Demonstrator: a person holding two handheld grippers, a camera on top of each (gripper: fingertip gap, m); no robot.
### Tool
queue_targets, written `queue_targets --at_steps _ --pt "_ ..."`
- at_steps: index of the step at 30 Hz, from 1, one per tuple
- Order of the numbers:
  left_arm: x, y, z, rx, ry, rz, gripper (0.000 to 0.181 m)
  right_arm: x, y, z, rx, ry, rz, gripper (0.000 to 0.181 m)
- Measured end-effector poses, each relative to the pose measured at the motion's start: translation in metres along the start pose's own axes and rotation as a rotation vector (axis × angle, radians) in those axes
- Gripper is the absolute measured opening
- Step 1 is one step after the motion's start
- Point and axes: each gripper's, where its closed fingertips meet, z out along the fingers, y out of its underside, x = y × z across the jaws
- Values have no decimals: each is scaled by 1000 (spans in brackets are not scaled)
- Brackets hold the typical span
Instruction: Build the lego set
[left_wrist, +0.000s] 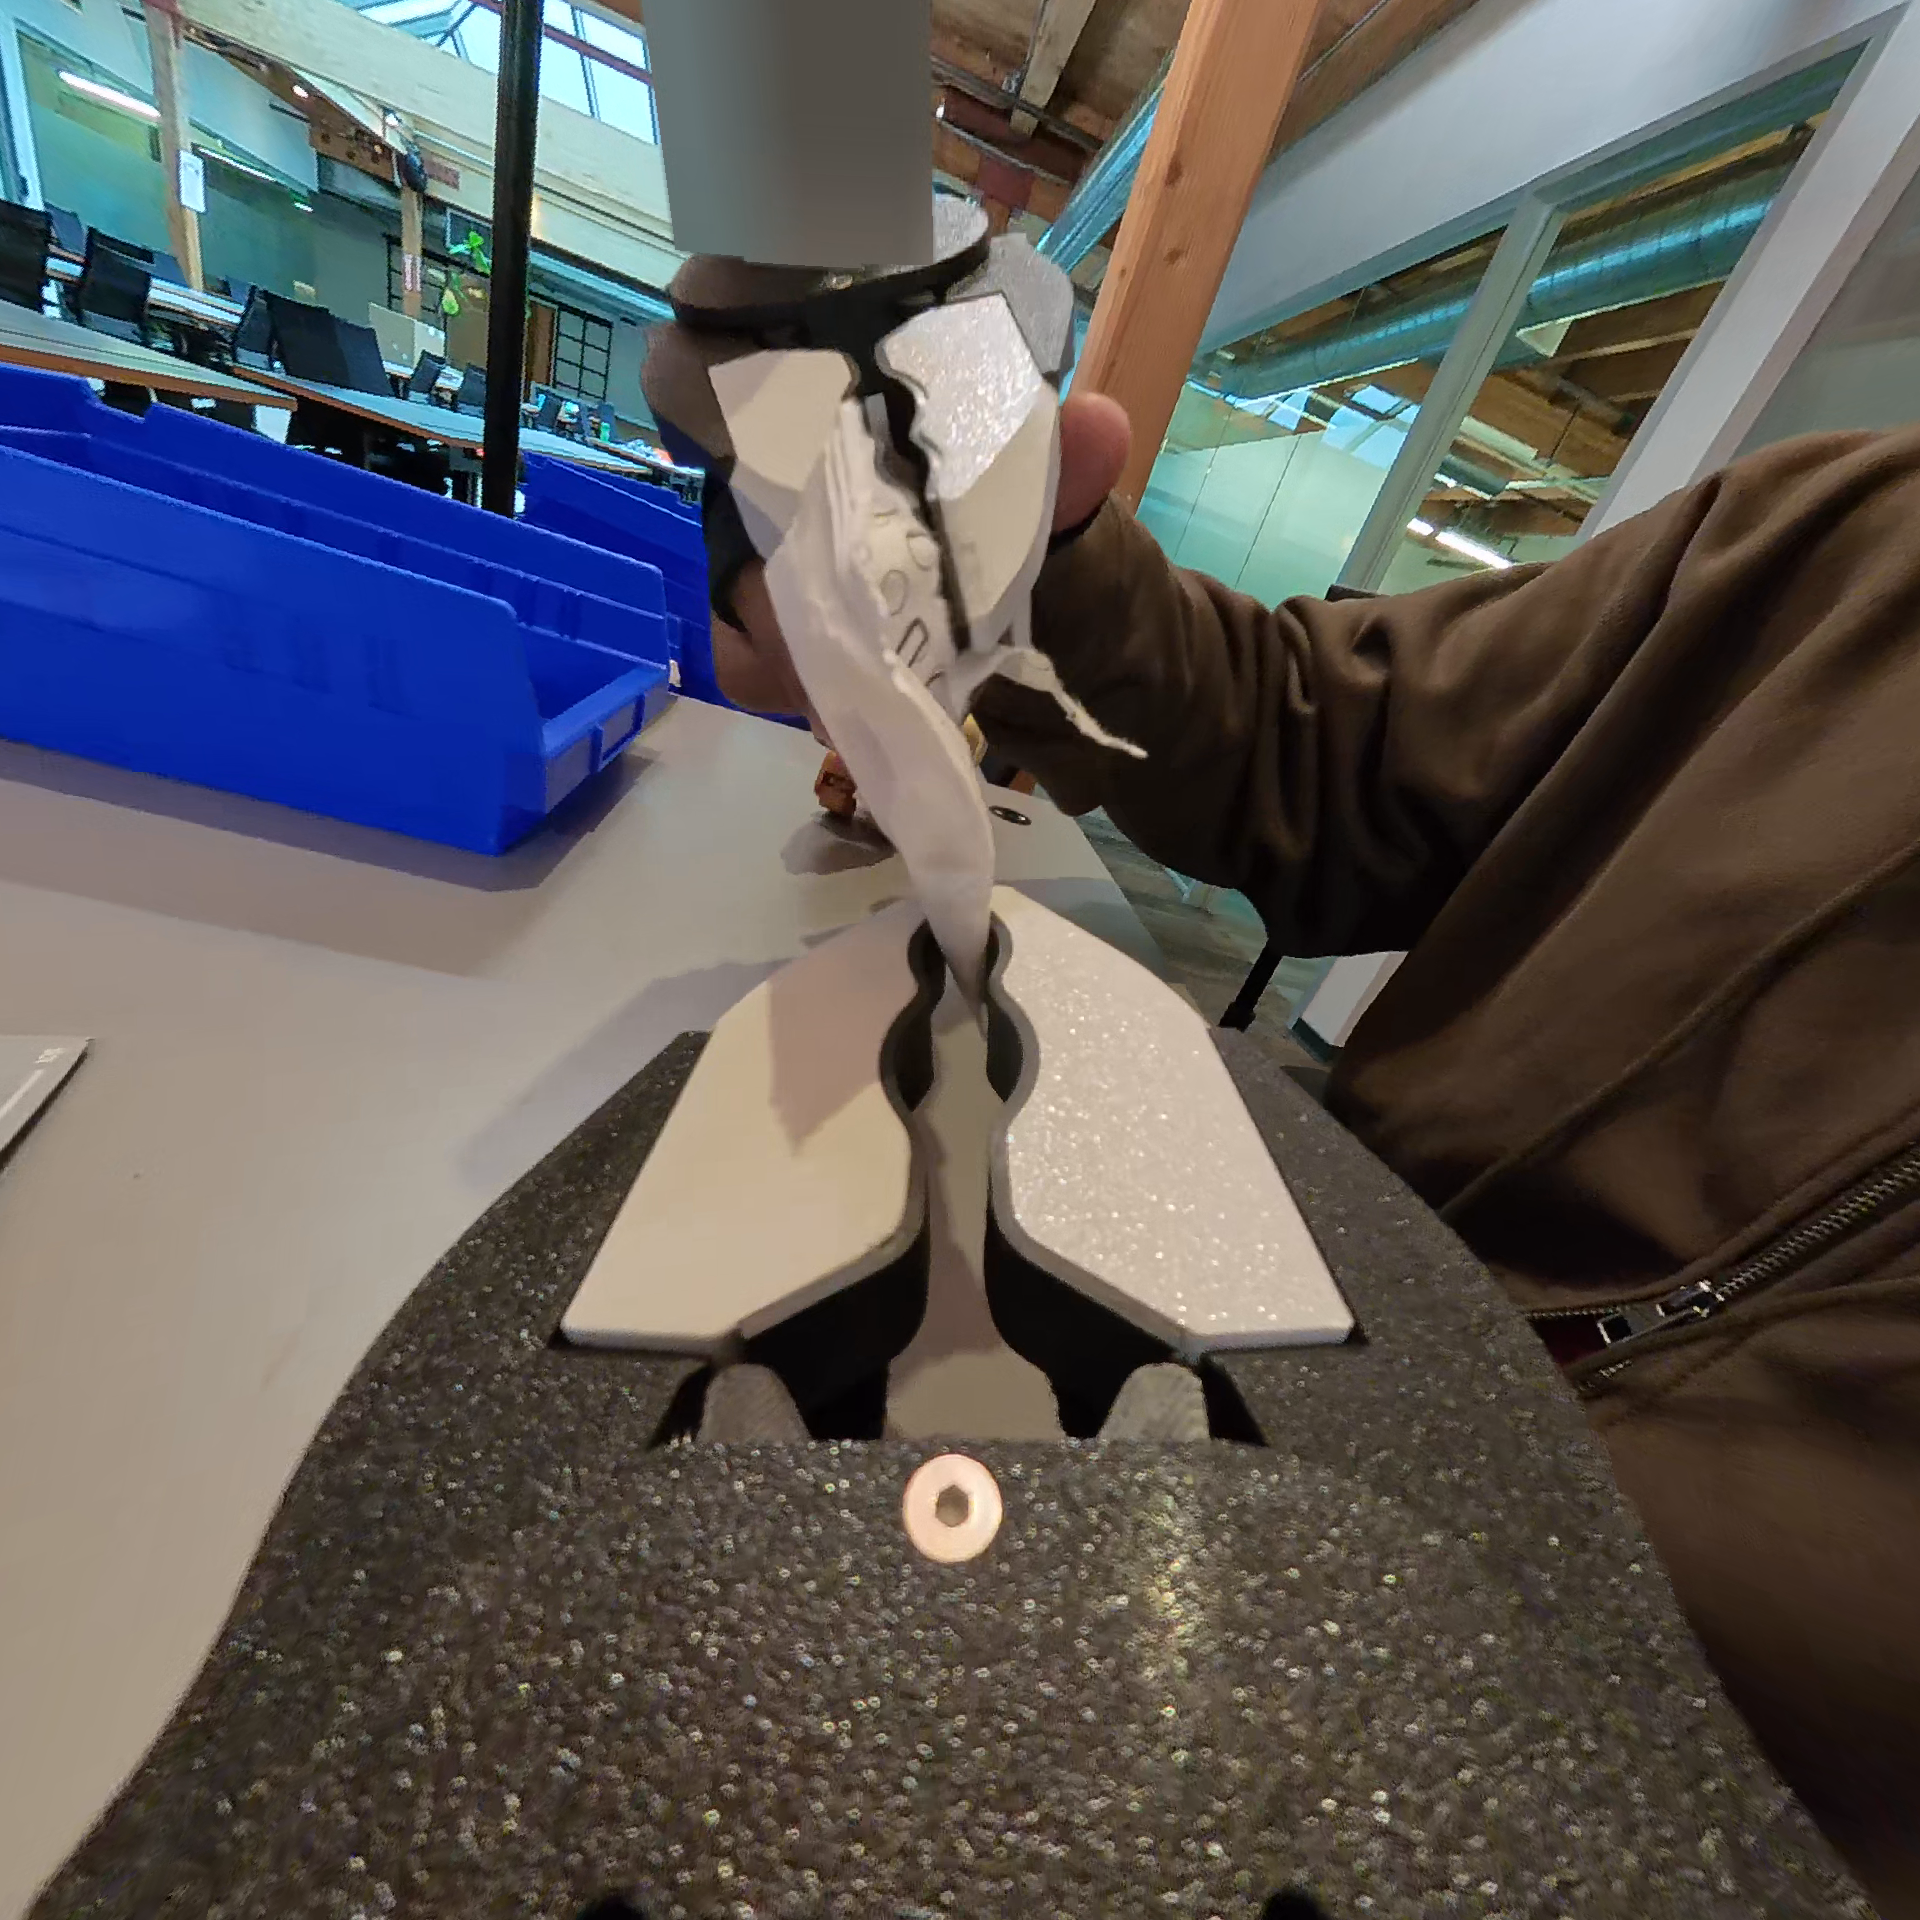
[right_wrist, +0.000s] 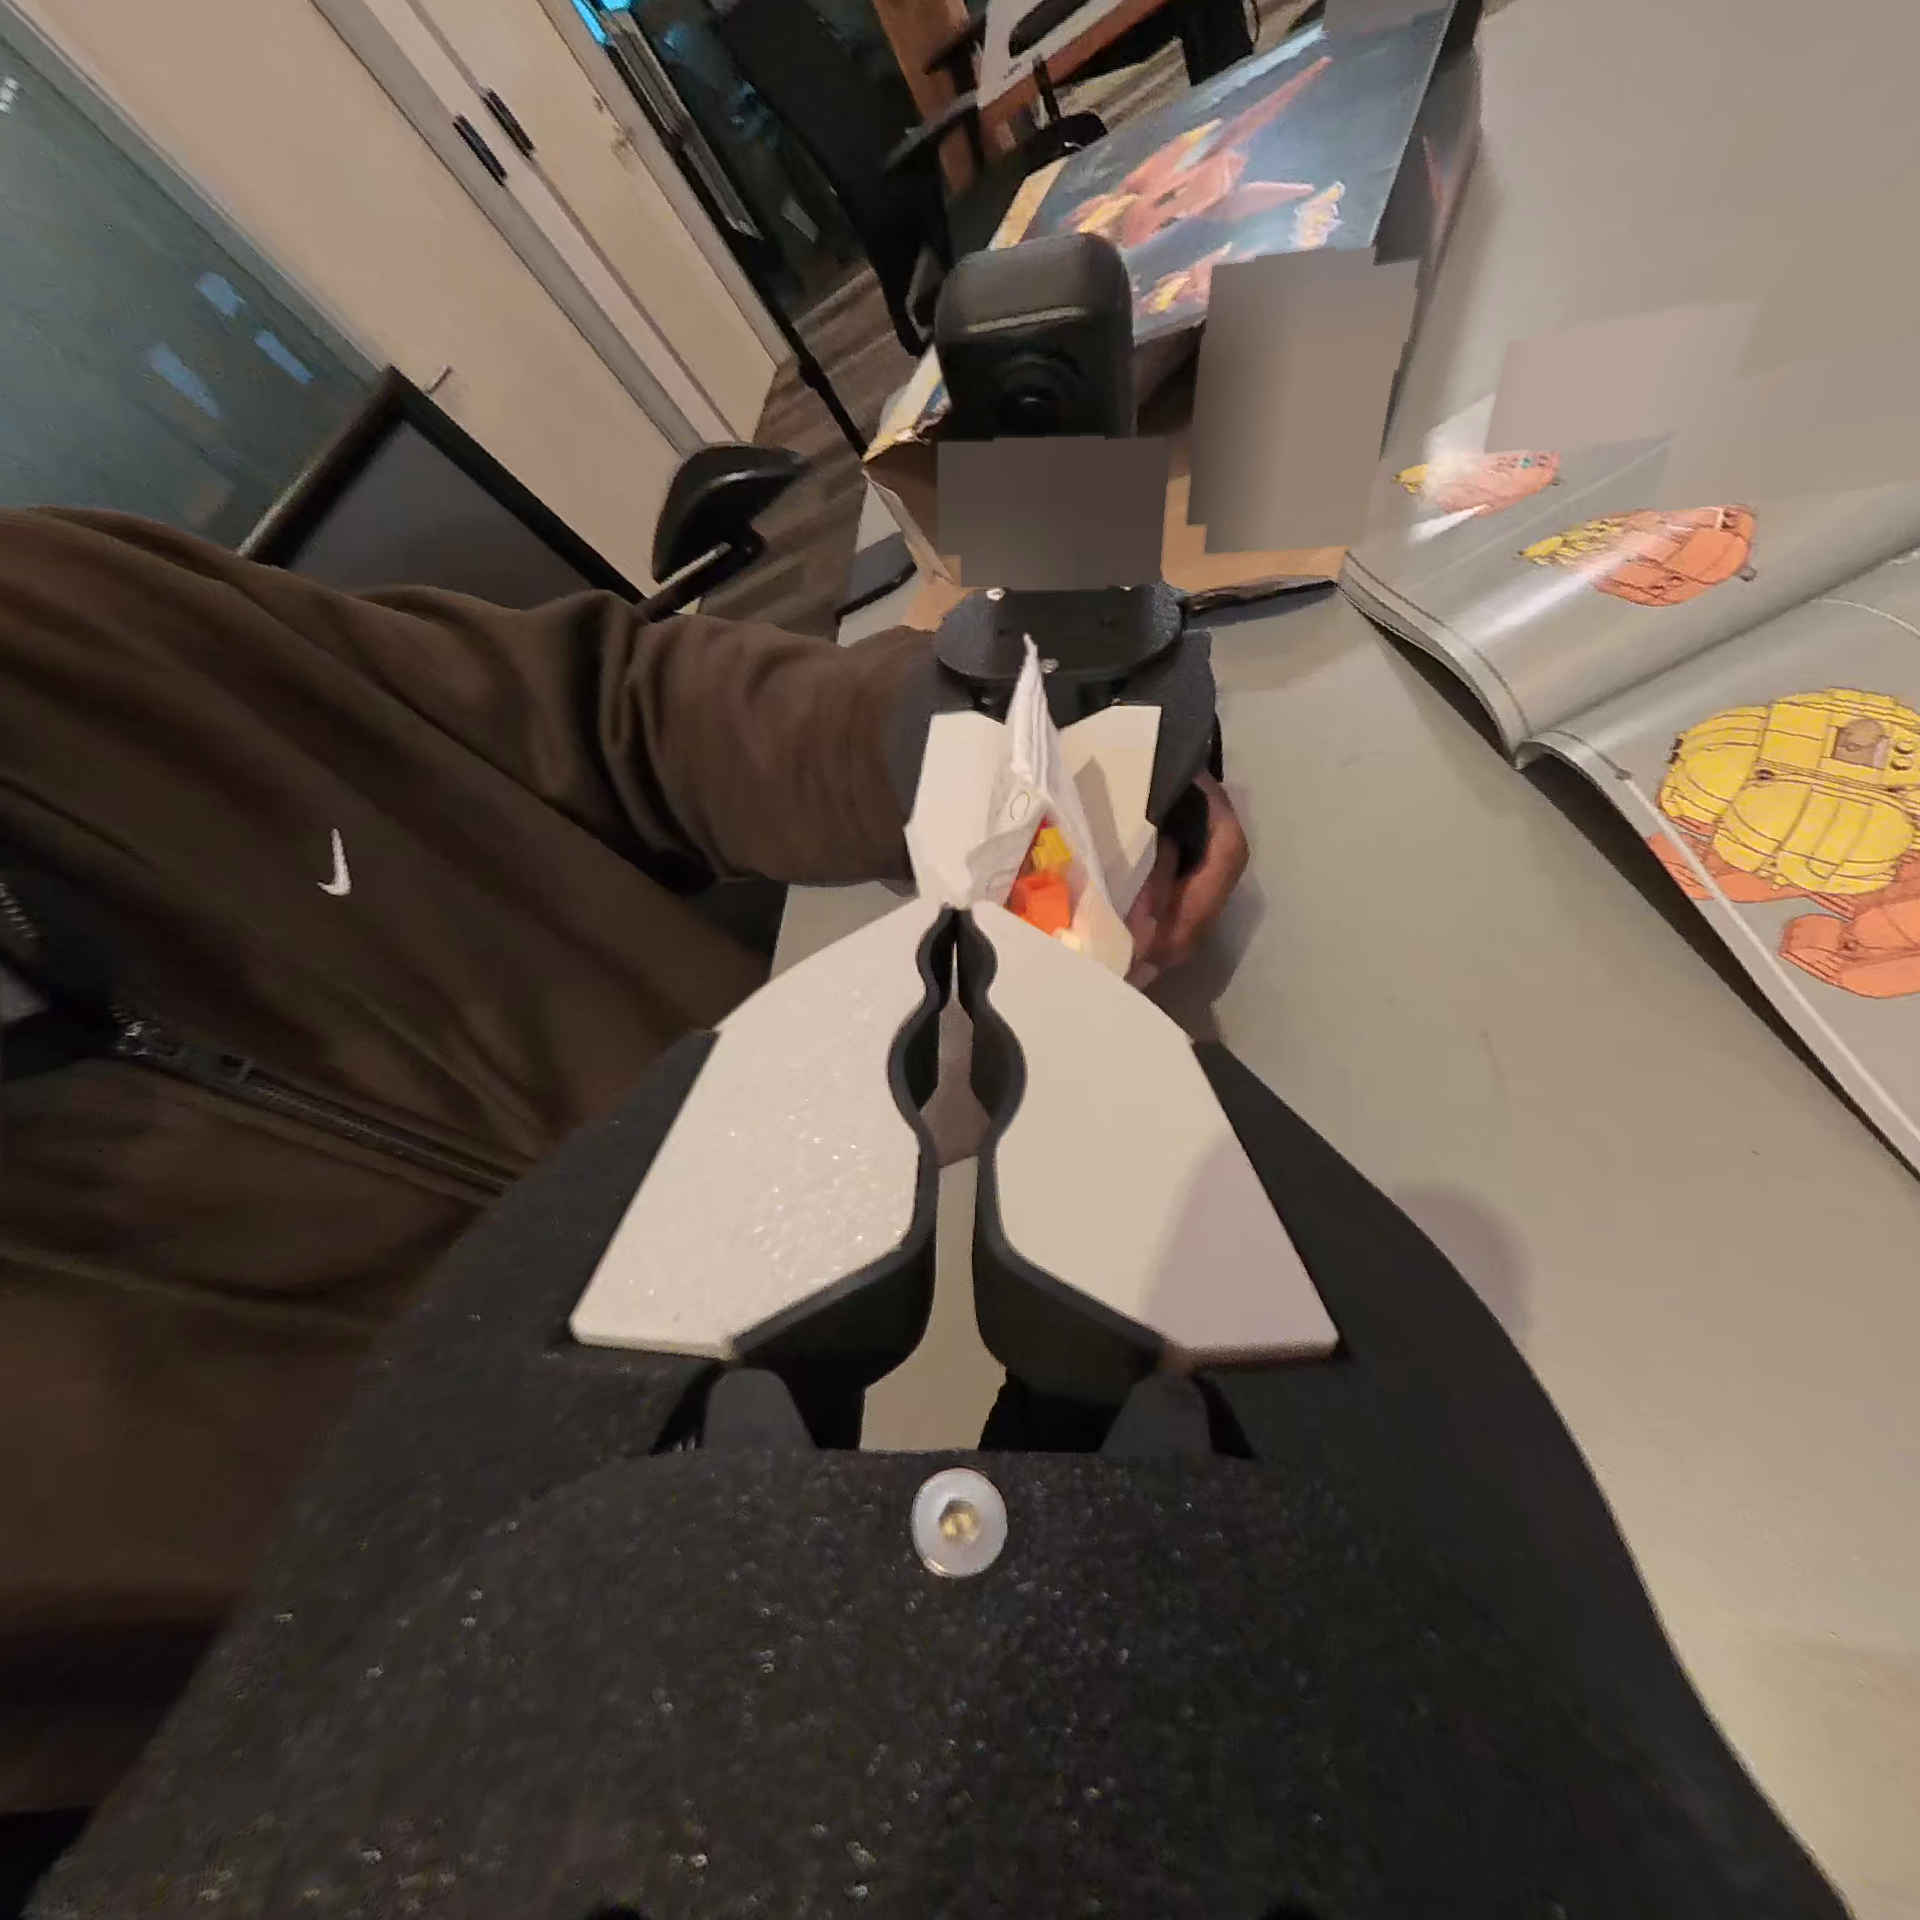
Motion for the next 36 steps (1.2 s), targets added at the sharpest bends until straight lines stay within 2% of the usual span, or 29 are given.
queue_targets --at_steps 2,4,9,12,15,18,21,23,25,28,31,36 --pt "1 -1 -1 10 10 -3 5 6 1 -2 -4 49 -18 2" --pt "1 -3 -2 22 15 -6 5 13 -1 -7 6 121 -54 11" --pt "-1 -7 -5 53 14 -16 5 21 -4 -39 123 348 -173 19" --pt "-9 -13 -8 80 -19 -30 5 21 13 -55 239 448 -160 18" --pt "-18 -19 -8 108 -43 -64 5 21 46 -70 268 564 -172 18" --pt "-28 -26 -3 125 -56 -98 5 23 68 -104 217 709 -212 17" --pt "-38 -30 8 119 -58 -131 5 29 73 -157 154 836 -219 17" --pt "-47 -36 16 85 -60 -132 5 31 75 -185 130 859 -188 18" --pt "-61 -46 31 28 -77 -90 5 30 79 -194 117 850 -165 19" --pt "-85 -64 60 -67 -81 -27 6 24 89 -176 117 813 -182 19" --pt "-111 -75 93 -151 -36 -30 5 11 99 -138 136 740 -206 18" --pt "-152 -77 145 -321 19 -29 5 -5 113 -78 127 580 -224 16"
